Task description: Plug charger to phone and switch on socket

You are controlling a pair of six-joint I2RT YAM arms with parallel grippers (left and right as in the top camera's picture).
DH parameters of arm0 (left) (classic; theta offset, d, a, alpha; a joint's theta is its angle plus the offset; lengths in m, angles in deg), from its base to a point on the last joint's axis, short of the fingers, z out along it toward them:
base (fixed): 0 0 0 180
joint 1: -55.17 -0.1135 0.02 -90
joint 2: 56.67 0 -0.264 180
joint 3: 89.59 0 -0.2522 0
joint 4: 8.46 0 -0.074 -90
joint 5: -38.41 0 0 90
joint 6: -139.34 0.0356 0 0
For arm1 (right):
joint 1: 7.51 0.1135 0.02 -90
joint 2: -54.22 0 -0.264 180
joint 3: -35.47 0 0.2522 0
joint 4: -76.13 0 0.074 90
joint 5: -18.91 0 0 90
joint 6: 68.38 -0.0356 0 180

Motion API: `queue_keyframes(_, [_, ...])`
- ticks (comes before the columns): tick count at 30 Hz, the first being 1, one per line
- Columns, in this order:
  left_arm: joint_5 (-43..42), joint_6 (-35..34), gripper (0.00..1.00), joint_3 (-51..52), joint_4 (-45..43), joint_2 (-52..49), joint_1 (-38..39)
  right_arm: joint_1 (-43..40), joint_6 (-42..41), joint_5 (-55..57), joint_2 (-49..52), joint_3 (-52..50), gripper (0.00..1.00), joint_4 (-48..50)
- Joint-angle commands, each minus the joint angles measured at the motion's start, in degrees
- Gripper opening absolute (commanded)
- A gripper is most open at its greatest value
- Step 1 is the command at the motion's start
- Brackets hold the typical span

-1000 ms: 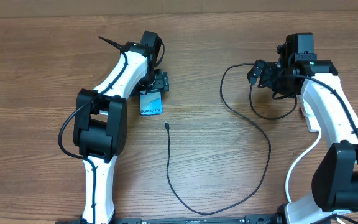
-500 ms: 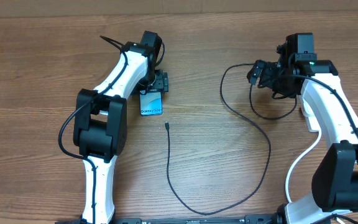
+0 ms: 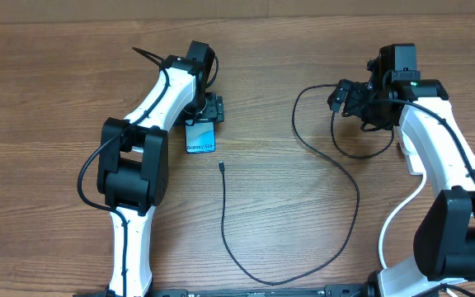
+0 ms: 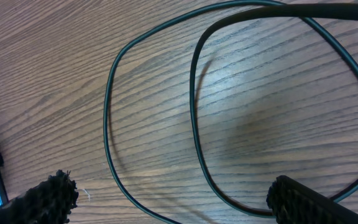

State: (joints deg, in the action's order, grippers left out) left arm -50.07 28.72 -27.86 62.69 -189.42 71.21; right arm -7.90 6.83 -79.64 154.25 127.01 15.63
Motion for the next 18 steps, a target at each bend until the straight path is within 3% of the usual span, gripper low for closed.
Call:
queue_keyframes(1, [1.86,3.52,0.87,3.17,1.31,-6.01,0.39,-0.24,-0.22,0.42,-0.24,0.2,1.0,0.09])
queue_keyframes(18, [2.08,3.93,0.9,3.19,2.23,-6.01,-0.04,-0.24,-0.22,0.39,-0.24,0.2,1.0,0.09])
